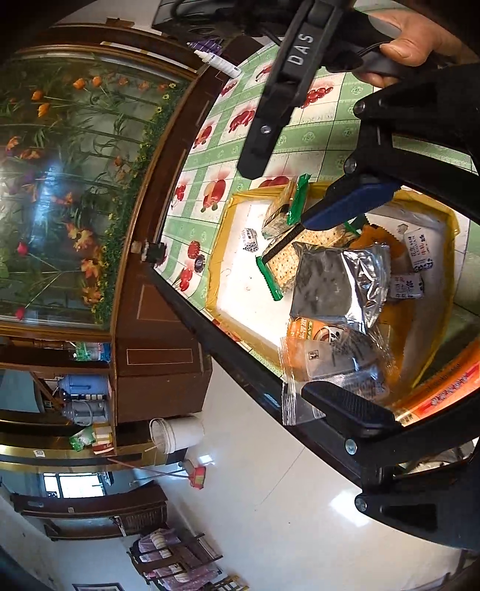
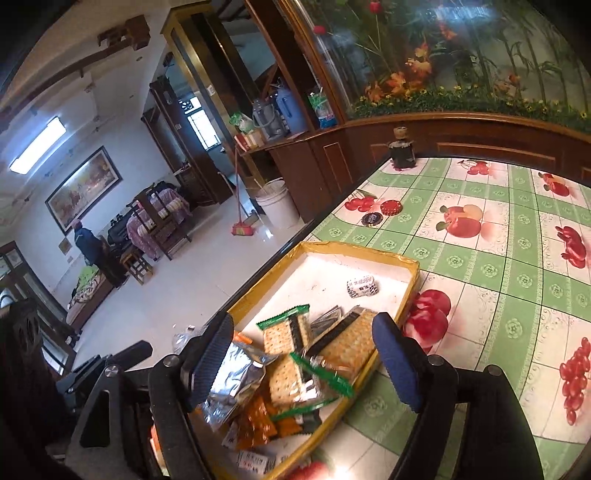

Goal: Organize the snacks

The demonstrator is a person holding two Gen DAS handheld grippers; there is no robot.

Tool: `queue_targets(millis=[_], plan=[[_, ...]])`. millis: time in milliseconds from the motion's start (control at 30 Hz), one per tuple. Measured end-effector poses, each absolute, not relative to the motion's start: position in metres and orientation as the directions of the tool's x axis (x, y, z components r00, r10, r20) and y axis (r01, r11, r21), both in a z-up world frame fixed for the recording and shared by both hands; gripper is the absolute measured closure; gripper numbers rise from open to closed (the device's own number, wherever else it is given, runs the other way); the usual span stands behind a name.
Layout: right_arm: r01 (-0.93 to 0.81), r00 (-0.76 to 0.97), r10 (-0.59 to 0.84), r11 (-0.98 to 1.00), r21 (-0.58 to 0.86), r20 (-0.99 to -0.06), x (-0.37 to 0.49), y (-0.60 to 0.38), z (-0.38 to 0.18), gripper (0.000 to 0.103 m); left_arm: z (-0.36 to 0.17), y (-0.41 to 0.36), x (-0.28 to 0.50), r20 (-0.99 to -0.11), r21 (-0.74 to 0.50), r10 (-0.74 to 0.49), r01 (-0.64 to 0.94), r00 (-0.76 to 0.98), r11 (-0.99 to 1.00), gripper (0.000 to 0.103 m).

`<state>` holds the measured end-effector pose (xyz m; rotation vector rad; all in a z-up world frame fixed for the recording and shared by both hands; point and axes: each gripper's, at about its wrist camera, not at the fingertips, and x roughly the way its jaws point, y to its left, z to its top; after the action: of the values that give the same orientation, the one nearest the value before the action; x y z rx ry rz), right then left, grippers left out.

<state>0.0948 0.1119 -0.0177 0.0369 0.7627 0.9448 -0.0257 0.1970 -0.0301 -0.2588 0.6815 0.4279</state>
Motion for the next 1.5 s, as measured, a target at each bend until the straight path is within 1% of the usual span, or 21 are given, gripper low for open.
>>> queue_targets(millis=[267, 467, 600, 767, 800, 867, 1033, 1367, 1500], plan=[[-0.791, 0.282, 0.762, 0.529, 0.307, -0.583, 0.061, 0.089, -0.020, 0.014, -0.023, 0.179, -0.051, -0.635, -0.030, 0.353, -0.478, 0.687, 0.878, 0.019], [-0.850, 0.265, 0.778, 0.467, 0.242, -0.569, 0.034, 0.070, -0.015, 0.008, -0.018, 0.177, -0.069, -0.641, -0.018, 0.382, -0.510, 0.666, 0.860, 0.019], [-0.883, 0.268, 0.785, 0.431, 0.183, -0.559, 0.016, 0.063, -0.008, 0.007, -0.013, 0.172, -0.086, -0.620, 0.015, 0.432, -0.541, 0.655, 0.841, 0.019], [-0.926, 0.239, 0.798, 0.359, 0.117, -0.554, -0.007, 0.064, -0.002, 0.007, -0.005, 0.166, -0.107, -0.582, 0.004, 0.444, -0.544, 0.681, 0.839, 0.019], [-0.932, 0.232, 0.800, 0.345, 0.108, -0.554, -0.011, 0.065, -0.001, 0.007, -0.004, 0.166, -0.110, -0.572, 0.002, 0.448, -0.546, 0.686, 0.838, 0.018], [-0.942, 0.222, 0.803, 0.322, 0.090, -0.553, -0.018, 0.067, 0.002, 0.007, 0.001, 0.162, -0.118, -0.547, 0.002, 0.459, -0.547, 0.700, 0.837, 0.014], [-0.953, 0.243, 0.786, 0.303, 0.013, -0.568, -0.030, 0.069, 0.005, 0.006, 0.009, 0.158, -0.129, -0.523, 0.001, 0.470, -0.550, 0.711, 0.835, 0.013], [-0.956, 0.247, 0.796, 0.293, -0.006, -0.553, -0.028, 0.061, 0.015, 0.006, 0.015, 0.154, -0.141, -0.505, -0.003, 0.472, -0.549, 0.722, 0.836, 0.013], [-0.957, 0.251, 0.792, 0.290, -0.020, -0.557, -0.027, 0.060, 0.016, 0.006, 0.018, 0.151, -0.146, -0.474, 0.001, 0.486, -0.551, 0.735, 0.835, 0.013]])
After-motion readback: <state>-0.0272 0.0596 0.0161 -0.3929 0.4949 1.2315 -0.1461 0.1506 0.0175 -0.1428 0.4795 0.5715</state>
